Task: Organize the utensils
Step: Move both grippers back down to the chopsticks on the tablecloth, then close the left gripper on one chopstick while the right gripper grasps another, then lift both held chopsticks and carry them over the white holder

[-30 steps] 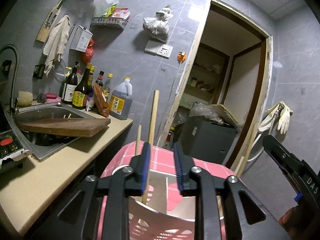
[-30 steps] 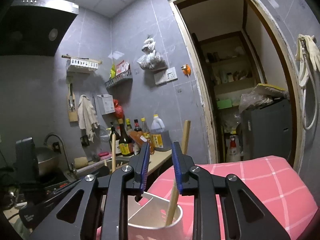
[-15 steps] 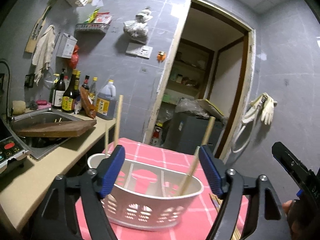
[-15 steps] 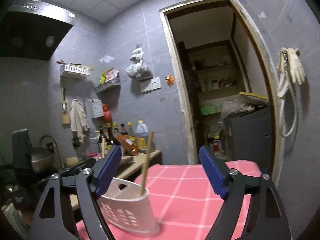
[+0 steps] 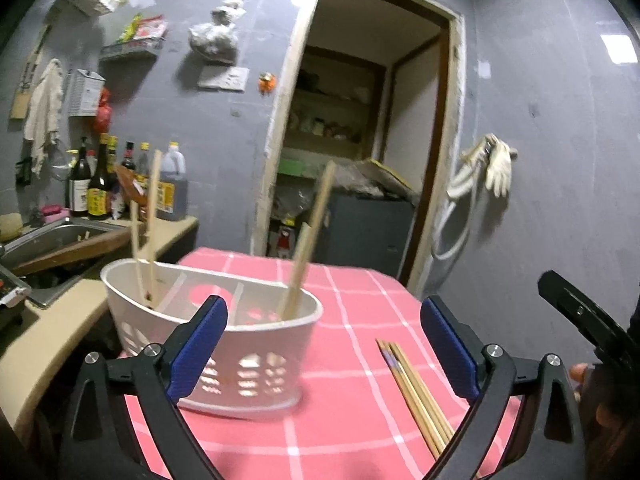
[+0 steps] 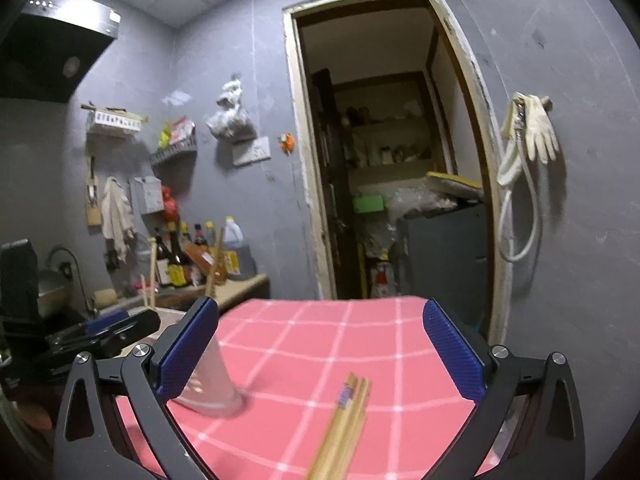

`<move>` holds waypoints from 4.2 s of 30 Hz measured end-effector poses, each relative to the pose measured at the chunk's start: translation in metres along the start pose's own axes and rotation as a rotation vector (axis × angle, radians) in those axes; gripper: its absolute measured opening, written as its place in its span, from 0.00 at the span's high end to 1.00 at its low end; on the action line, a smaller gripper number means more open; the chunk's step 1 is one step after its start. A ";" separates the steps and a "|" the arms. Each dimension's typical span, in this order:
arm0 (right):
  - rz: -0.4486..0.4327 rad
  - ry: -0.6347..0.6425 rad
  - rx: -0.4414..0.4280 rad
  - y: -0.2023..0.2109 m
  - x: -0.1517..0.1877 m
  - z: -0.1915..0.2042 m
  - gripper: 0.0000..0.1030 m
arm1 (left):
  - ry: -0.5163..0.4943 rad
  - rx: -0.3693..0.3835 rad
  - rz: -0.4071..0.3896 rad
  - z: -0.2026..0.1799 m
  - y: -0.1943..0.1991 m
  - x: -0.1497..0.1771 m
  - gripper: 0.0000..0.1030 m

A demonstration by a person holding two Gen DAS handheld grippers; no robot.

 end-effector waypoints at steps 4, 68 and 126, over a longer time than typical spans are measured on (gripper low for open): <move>0.062 0.016 0.029 -0.001 0.013 -0.012 0.00 | -0.018 0.018 0.059 -0.014 -0.010 0.018 0.08; 0.749 0.045 0.059 -0.054 0.132 -0.064 0.75 | -0.033 0.090 0.636 -0.056 -0.133 0.116 0.56; 0.571 -0.220 -0.005 -0.035 0.103 -0.049 0.97 | 0.016 0.177 0.553 -0.065 -0.093 0.092 0.96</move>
Point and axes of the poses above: each gripper's, at about its wrist camera, not at the fingertips, and y roughly against the way its jaws point, z to its left, x to its underside, the point moved 4 cm from there along -y, roughly the way its jaws point, and after that the axes turned 8 degrees about -z, right-handed, at the moved point
